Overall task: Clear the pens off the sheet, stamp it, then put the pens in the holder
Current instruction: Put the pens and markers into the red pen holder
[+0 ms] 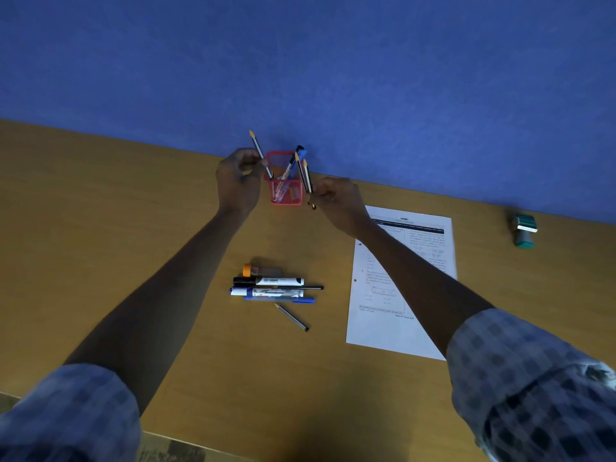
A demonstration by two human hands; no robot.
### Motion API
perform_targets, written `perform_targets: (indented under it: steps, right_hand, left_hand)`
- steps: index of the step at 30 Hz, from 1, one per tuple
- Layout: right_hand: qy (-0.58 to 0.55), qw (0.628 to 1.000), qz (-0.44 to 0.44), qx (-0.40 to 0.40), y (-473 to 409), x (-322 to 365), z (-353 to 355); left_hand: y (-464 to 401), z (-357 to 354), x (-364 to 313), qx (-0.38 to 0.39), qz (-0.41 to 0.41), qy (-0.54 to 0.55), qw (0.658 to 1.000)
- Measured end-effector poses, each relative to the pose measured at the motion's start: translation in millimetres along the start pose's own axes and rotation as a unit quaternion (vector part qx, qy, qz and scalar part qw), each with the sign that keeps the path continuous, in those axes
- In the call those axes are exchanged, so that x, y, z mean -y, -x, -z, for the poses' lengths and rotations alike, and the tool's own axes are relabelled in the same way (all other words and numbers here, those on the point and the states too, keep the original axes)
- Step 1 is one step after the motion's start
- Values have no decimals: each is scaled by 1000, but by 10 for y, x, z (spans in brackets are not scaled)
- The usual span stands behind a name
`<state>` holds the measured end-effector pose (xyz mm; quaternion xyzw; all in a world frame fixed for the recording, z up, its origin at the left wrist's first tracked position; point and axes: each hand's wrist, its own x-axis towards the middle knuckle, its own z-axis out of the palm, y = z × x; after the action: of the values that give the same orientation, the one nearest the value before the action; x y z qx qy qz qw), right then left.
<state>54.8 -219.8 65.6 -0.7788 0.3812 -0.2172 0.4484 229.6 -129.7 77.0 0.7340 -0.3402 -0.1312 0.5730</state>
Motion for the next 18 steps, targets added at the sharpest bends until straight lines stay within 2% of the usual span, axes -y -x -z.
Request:
perform_targets:
  steps: [7,18]
  right_hand:
    - [-16,999,13,-47,-331,198,-37]
    - [192,981,37,9,-504,251,43]
  left_hand:
    - [-253,-139,-55,-8,-9,-22,1000]
    - [-370,-170,108,13,-24,-134,991]
